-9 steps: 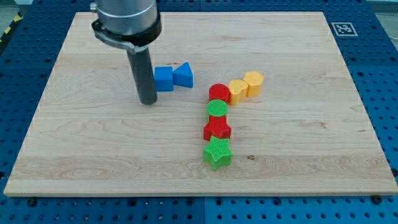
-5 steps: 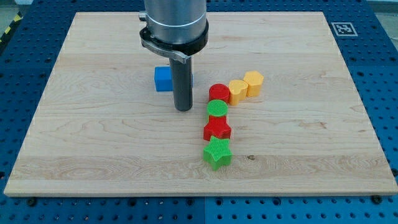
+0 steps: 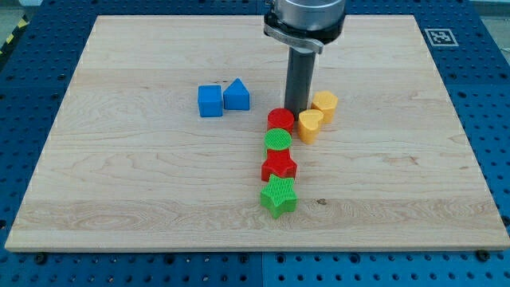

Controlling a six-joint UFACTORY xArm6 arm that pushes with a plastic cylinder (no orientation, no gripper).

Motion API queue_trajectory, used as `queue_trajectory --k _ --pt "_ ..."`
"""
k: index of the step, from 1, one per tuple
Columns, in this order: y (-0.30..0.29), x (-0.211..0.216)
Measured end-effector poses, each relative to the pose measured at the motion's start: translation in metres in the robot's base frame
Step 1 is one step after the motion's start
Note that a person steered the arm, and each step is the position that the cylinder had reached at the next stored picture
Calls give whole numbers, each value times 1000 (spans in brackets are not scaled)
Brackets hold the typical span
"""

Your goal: Separate the yellow blocks from a group of blocks

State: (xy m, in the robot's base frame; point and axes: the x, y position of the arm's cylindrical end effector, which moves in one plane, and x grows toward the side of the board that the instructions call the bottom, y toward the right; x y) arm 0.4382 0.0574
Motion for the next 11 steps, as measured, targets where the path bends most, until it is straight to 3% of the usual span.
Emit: queue_trajectory --k 5,7,9,11 --pt "19 81" --pt "30 20" --pt "3 -8" --pt "31 -14"
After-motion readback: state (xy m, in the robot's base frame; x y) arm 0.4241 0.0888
